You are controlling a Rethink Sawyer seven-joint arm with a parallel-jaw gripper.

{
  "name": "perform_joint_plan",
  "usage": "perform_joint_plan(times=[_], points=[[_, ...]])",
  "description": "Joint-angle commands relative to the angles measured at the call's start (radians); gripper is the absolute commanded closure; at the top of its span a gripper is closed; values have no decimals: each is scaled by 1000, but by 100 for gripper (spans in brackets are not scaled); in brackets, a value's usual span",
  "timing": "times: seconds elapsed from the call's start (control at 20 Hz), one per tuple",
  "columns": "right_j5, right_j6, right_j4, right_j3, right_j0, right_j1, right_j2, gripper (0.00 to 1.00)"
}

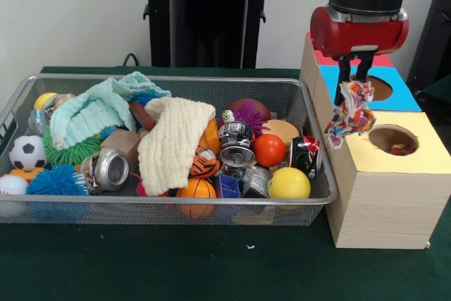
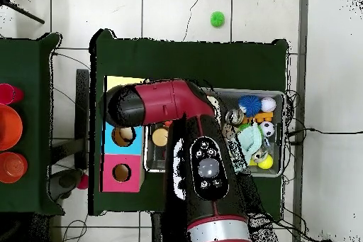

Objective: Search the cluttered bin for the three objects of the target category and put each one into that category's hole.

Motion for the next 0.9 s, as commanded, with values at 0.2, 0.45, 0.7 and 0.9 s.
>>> perform_joint_plan(times=[0.2,0.45,0.7,0.9], points=[[-11,237,52,30,29,25,-59,100],[11,263,82,33,68,8,-94,100],[28,265,119,55,88,2,-118,100],[8,280,144,70,114,1,-139,100]])
